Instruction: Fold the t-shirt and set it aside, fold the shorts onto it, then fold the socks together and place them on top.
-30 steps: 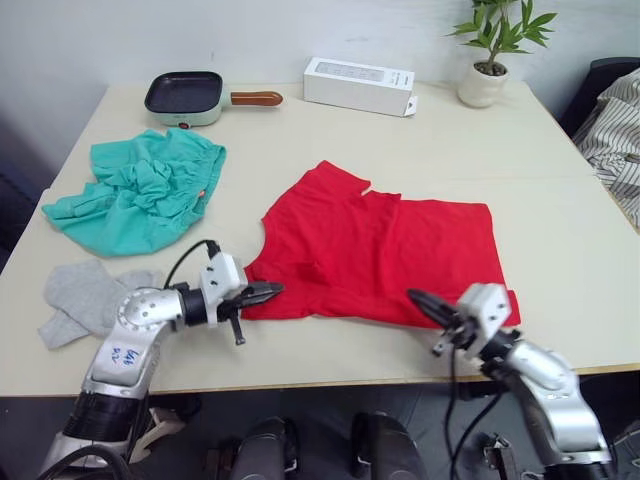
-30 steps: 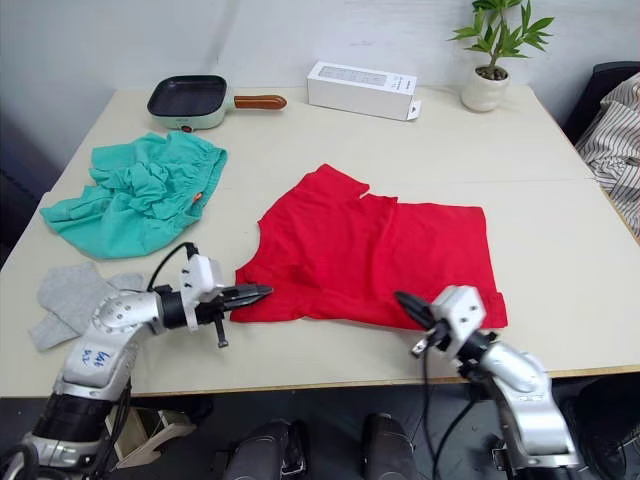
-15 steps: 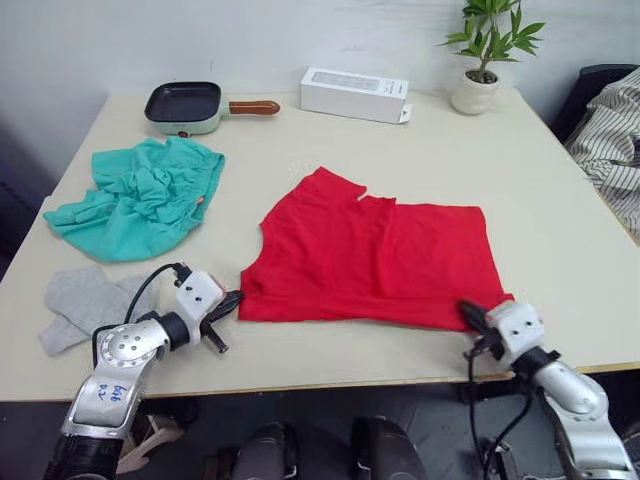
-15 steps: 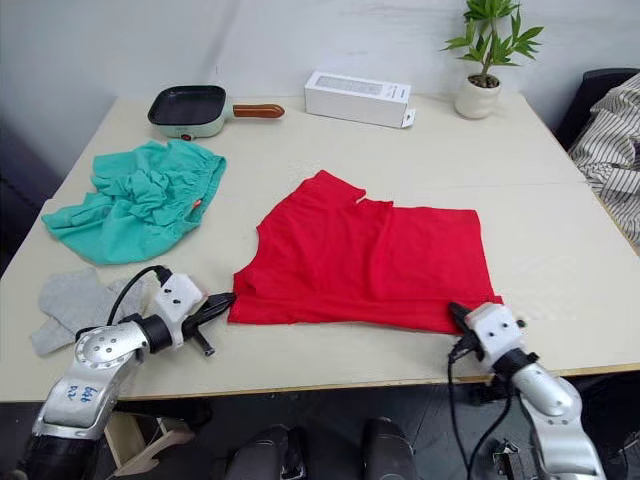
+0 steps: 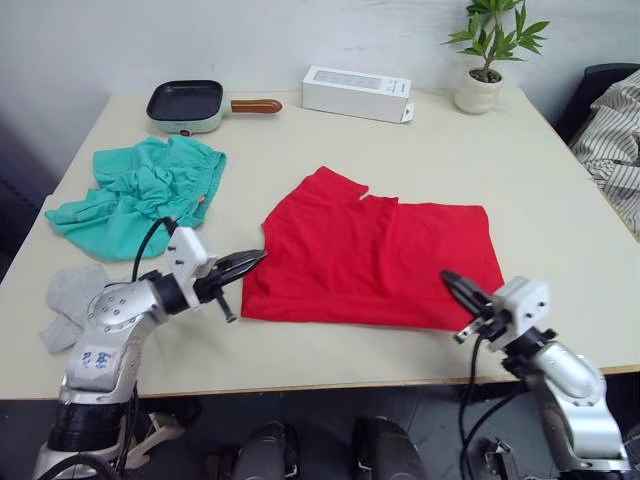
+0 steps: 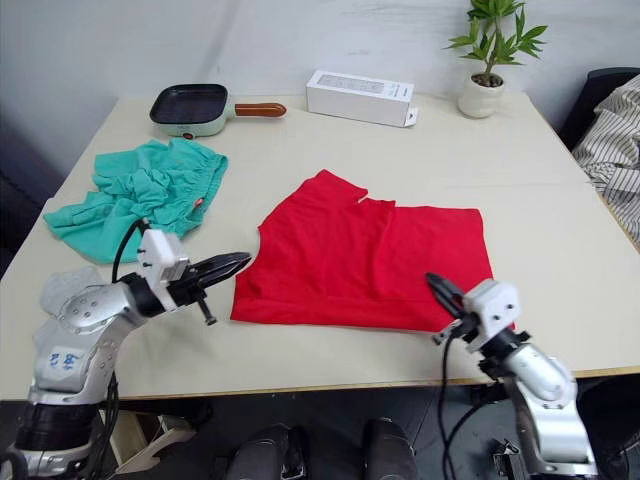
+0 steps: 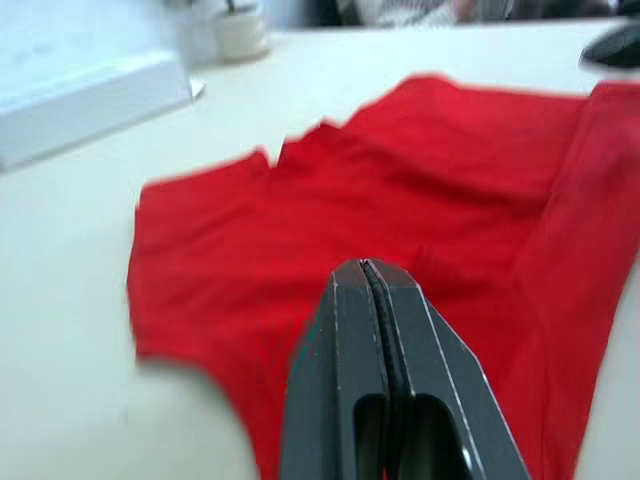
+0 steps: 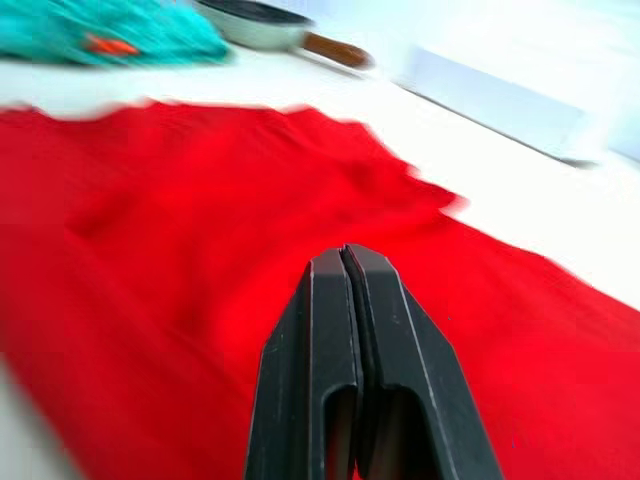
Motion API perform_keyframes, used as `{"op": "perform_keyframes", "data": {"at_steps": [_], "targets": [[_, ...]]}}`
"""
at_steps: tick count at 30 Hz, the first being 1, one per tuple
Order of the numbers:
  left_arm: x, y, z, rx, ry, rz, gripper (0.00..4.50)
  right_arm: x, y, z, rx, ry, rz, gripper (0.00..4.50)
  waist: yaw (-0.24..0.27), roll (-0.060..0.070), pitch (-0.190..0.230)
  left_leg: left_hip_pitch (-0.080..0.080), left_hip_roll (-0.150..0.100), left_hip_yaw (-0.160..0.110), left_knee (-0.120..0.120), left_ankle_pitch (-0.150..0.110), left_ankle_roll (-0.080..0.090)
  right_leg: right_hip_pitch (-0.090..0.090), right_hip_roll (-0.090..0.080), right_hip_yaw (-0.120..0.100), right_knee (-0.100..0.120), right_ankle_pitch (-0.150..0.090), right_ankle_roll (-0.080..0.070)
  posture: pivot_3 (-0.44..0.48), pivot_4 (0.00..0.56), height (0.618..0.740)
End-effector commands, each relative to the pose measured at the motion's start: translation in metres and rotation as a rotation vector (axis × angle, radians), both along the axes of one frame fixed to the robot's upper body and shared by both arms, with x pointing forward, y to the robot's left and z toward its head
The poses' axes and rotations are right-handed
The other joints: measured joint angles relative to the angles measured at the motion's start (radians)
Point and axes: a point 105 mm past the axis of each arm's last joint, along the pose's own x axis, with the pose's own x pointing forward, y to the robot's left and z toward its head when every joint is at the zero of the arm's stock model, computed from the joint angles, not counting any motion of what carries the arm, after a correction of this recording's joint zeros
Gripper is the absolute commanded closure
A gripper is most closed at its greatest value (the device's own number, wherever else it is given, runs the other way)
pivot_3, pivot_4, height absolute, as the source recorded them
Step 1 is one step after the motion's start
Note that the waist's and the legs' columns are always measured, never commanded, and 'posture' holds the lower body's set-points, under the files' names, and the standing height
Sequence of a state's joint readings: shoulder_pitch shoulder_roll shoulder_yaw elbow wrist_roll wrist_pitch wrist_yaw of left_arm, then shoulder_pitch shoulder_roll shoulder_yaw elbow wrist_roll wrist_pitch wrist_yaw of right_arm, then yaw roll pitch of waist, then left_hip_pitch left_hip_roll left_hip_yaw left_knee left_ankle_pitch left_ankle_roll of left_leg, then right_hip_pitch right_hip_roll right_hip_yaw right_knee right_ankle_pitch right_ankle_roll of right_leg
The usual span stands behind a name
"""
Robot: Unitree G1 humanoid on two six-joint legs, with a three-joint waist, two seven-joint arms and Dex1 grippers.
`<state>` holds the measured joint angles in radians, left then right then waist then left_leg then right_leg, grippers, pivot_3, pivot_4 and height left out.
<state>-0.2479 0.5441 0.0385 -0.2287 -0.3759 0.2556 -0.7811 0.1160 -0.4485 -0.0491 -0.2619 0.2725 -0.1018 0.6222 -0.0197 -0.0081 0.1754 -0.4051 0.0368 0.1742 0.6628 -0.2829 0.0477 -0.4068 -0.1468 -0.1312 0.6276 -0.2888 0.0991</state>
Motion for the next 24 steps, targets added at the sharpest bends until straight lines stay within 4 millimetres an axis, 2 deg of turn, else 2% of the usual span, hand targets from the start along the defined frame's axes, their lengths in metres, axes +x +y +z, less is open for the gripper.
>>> {"op": "perform_keyframes", "data": {"at_steps": [1,4,5,7,11,14,17,20,22,24], "targets": [[0.003,-0.013,-0.025,0.069,0.036,0.014,4.49,-0.004,0.006,-0.012,-0.043,0.009,-0.028,4.50,0.001,0.000,0.000,0.000,-0.001,0.000,0.000,0.000,0.001,0.000,0.001,0.000,0.000,0.000,0.000,0.000,0.150,0.740],[0.012,-0.012,-0.053,0.113,0.075,0.090,4.49,-0.004,-0.001,-0.026,-0.084,0.036,-0.089,4.50,0.000,0.000,0.000,0.000,-0.002,0.001,0.000,0.000,0.001,-0.001,0.001,0.000,0.000,0.000,0.000,0.000,0.150,0.740],[0.013,-0.011,-0.060,0.132,0.092,0.105,4.49,-0.003,-0.009,-0.030,-0.094,0.047,-0.125,4.50,0.000,0.000,0.000,0.000,-0.002,0.001,0.000,-0.001,0.001,-0.001,0.001,0.000,-0.001,0.000,0.001,0.000,0.150,0.740],[0.017,-0.005,-0.068,0.162,0.097,0.159,4.49,0.000,-0.031,-0.034,-0.101,0.055,-0.208,4.50,0.000,-0.001,0.000,-0.001,-0.001,0.001,0.000,-0.003,-0.003,-0.001,-0.001,0.000,-0.001,0.000,0.001,0.000,0.150,0.740],[0.029,0.021,-0.071,0.177,0.108,0.317,4.49,0.003,-0.093,-0.036,-0.111,0.064,-0.413,4.50,0.003,-0.001,0.000,0.000,0.000,0.001,0.000,-0.003,-0.003,-0.001,-0.003,0.001,-0.001,0.000,0.000,0.000,0.150,0.740],[0.035,0.035,-0.070,0.160,0.105,0.377,4.49,0.002,-0.126,-0.036,-0.108,0.067,-0.506,4.50,0.007,-0.001,0.000,0.000,0.000,0.001,0.000,-0.003,-0.002,0.000,-0.003,0.001,-0.001,0.000,0.000,0.000,0.150,0.740],[0.037,0.040,-0.063,0.107,0.078,0.378,4.49,0.000,-0.152,-0.035,-0.082,0.072,-0.582,4.50,0.007,-0.001,0.000,0.001,0.001,0.001,0.000,-0.003,-0.003,0.000,-0.002,0.001,-0.001,0.000,0.000,0.000,0.150,0.740],[0.033,0.038,-0.051,0.032,0.047,0.326,4.49,-0.001,-0.165,-0.031,-0.056,0.062,-0.606,4.50,0.006,-0.001,0.000,0.001,0.002,0.001,0.000,-0.003,-0.003,0.000,-0.002,0.001,-0.001,0.000,0.000,0.000,0.150,0.740],[0.026,0.038,-0.036,-0.054,0.032,0.275,4.49,0.001,-0.168,-0.019,-0.008,0.032,-0.599,4.50,0.005,0.000,0.000,0.000,0.002,0.001,0.000,-0.003,-0.003,-0.001,-0.002,0.001,-0.001,0.000,0.000,0.000,0.150,0.740],[0.016,0.041,-0.022,-0.062,0.012,0.216,4.49,0.001,-0.163,-0.002,0.025,0.004,-0.539,4.50,0.005,0.000,0.001,0.000,0.002,0.001,0.000,-0.003,-0.003,-0.001,-0.002,0.001,-0.001,0.000,0.000,0.000,0.150,0.740]]}}
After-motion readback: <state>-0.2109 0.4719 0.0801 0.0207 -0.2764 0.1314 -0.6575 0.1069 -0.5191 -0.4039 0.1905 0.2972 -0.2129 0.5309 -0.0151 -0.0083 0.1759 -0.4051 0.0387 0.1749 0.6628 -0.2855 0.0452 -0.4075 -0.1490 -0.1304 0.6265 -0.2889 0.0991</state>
